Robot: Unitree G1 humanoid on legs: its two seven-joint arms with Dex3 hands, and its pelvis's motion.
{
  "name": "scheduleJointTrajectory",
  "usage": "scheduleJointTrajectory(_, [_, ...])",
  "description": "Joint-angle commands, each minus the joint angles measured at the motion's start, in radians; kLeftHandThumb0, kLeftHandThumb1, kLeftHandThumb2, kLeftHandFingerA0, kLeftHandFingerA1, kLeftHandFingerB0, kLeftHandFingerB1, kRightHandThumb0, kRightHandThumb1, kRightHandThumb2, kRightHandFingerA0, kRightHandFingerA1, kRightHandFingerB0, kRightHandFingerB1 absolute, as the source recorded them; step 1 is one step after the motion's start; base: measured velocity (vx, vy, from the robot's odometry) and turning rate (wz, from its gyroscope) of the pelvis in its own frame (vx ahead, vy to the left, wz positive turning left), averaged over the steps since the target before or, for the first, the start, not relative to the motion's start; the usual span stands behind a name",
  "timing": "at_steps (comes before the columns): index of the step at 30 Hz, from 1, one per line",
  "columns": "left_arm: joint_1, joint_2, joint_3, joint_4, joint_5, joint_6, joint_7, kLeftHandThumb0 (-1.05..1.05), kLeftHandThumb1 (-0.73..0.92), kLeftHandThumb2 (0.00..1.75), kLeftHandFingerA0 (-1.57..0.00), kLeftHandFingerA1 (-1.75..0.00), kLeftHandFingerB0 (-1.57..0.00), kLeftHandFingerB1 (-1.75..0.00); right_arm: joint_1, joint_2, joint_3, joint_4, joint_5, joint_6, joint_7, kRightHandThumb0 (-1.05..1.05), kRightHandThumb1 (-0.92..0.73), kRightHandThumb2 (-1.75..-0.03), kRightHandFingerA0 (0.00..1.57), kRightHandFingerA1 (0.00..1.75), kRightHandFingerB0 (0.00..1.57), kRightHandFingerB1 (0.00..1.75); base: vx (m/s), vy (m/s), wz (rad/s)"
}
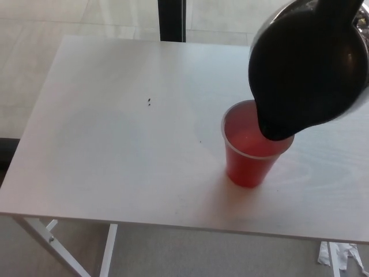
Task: The robot uses its right hand to lift up a kettle kept on the middle of the desk by its handle and tilt it into a glass kept next to it to pour out water
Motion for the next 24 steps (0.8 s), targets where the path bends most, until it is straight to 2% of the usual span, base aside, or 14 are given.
scheduleJointTrajectory(1, [0.004, 0.026, 0.003, 0.002, -0.003, 0.011, -0.002, -1.05, 0.78, 0.85, -0.55, -0.77, -0.37, -1.24, -0.011, -0.022, -0.008, -0.007, -0.028, 0.020, -0.014, -0.08, -0.53, -1.05, 0.95, 1.62, 0.89, 0.97, 0.00, 0.000, 0.00])
scheduleJointTrajectory(6, [0.013, 0.023, 0.016, 0.000, -0.017, 0.023, -0.013, -1.05, 0.77, 0.85, -0.55, -0.80, -0.38, -1.26, -0.005, -0.020, -0.009, -0.001, -0.024, 0.022, -0.002, -0.10, -0.55, -1.04, 0.87, 1.73, 0.75, 1.49, 0.00, 0.000, 0.00])
scheduleJointTrajectory(7, [0.013, 0.022, 0.015, 0.002, -0.015, 0.019, -0.008, -1.05, 0.60, 1.20, -0.57, -0.80, -0.40, -1.22, -0.002, -0.022, -0.010, -0.008, -0.028, 0.035, 0.005, -0.13, -0.53, -1.08, 0.87, 1.75, 0.73, 1.57, 0.00, 0.000, 0.00])
scheduleJointTrajectory(9, [0.018, 0.023, 0.013, 0.000, -0.010, 0.011, -0.003, -1.05, 0.77, 0.85, -0.58, -0.79, -0.39, -1.26, 0.004, -0.026, -0.017, 0.000, -0.022, 0.038, 0.010, -0.14, -0.53, -1.12, 0.89, 1.75, 0.76, 1.57, 0.00, 0.000, 0.00])
scheduleJointTrajectory(10, [0.018, 0.022, 0.015, 0.004, -0.011, 0.012, -0.001, -1.05, 0.76, 0.85, -0.60, -0.78, -0.41, -1.23, 0.021, -0.031, -0.036, -0.001, -0.030, 0.127, 0.027, -0.16, -0.65, -0.82, 0.91, 1.66, 0.82, 0.80, 0.00, 0.000, 0.00])
scheduleJointTrajectory(11, [0.017, 0.023, 0.016, 0.004, -0.012, 0.018, 0.000, -1.05, 0.76, 0.85, -0.60, -0.78, -0.41, -1.23, 0.030, -0.032, -0.044, 0.001, -0.026, 0.143, 0.032, -0.16, -0.65, -0.82, 0.91, 1.66, 0.82, 0.80, 0.00, 0.000, 0.00])
scheduleJointTrajectory(13, [0.023, 0.020, 0.016, 0.000, -0.012, 0.008, -0.011, -1.05, 0.76, 0.86, -0.57, -0.79, -0.41, -1.24, 0.054, -0.026, -0.069, -0.039, -0.028, 0.269, 0.073, -0.16, -0.56, -1.04, 0.84, 1.75, 0.69, 1.42, 0.00, 0.000, 0.00])
scheduleJointTrajectory(14, [0.022, 0.020, 0.015, 0.003, -0.010, 0.009, -0.008, -1.05, 0.77, 0.85, -0.57, -0.78, -0.40, -1.23, 0.062, -0.031, -0.070, -0.047, -0.042, 0.296, 0.079, -0.15, -0.58, -0.97, 0.85, 1.75, 0.76, 1.25, 0.00, 0.000, 0.00])
scheduleJointTrajectory(18, [0.021, 0.015, 0.024, 0.009, -0.020, 0.017, -0.007, -1.05, 0.76, 0.85, -0.57, -0.79, -0.41, -1.23, 0.103, -0.010, -0.135, -0.061, 0.015, 0.393, 0.090, -0.14, -0.46, -1.21, 0.94, 1.75, 0.76, 1.60, 0.00, 0.000, 0.00])
scheduleJointTrajectory(19, [0.021, 0.014, 0.029, 0.011, -0.026, 0.025, -0.010, -1.05, 0.58, 1.20, -0.57, -0.79, -0.41, -1.22, 0.114, -0.011, -0.149, -0.048, 0.027, 0.395, 0.088, -0.18, -0.43, -1.20, 1.25, 1.44, 1.04, 1.28, 0.00, 0.000, 0.00])
scheduleJointTrajectory(20, [0.023, 0.013, 0.025, 0.011, -0.021, 0.021, -0.001, -1.05, 0.77, 0.85, -0.61, -0.77, -0.40, -1.25, 0.143, -0.016, -0.172, -0.057, 0.032, 0.424, 0.095, -0.16, -0.43, -1.23, 0.91, 1.65, 0.84, 1.06, 0.00, 0.000, 0.00])
scheduleJointTrajectory(21, [0.027, 0.012, 0.023, 0.005, -0.018, 0.015, -0.002, -1.05, 0.77, 0.85, -0.60, -0.77, -0.40, -1.25, 0.159, -0.016, -0.188, -0.056, 0.036, 0.427, 0.087, -0.15, -0.49, -1.07, 0.89, 1.19, 0.68, 0.67, 0.00, 0.000, 0.00])
scheduleJointTrajectory(23, [0.029, 0.014, 0.019, 0.005, -0.014, 0.010, -0.001, -1.05, 0.79, 0.86, -0.59, -0.78, -0.39, -1.26, 0.174, 0.002, -0.212, -0.073, 0.049, 0.446, 0.077, -0.19, -0.48, -1.08, 0.89, 1.36, 0.73, 0.72, 0.00, 0.000, 0.00])
scheduleJointTrajectory(24, [0.030, 0.013, 0.024, 0.004, -0.020, 0.017, -0.006, -1.05, 0.78, 0.85, -0.56, -0.77, -0.35, -1.26, 0.191, 0.026, -0.260, -0.053, 0.092, 0.474, 0.066, -0.21, -0.44, -1.07, 0.86, 1.69, 0.80, 1.25, 0.00, 0.000, 0.00])
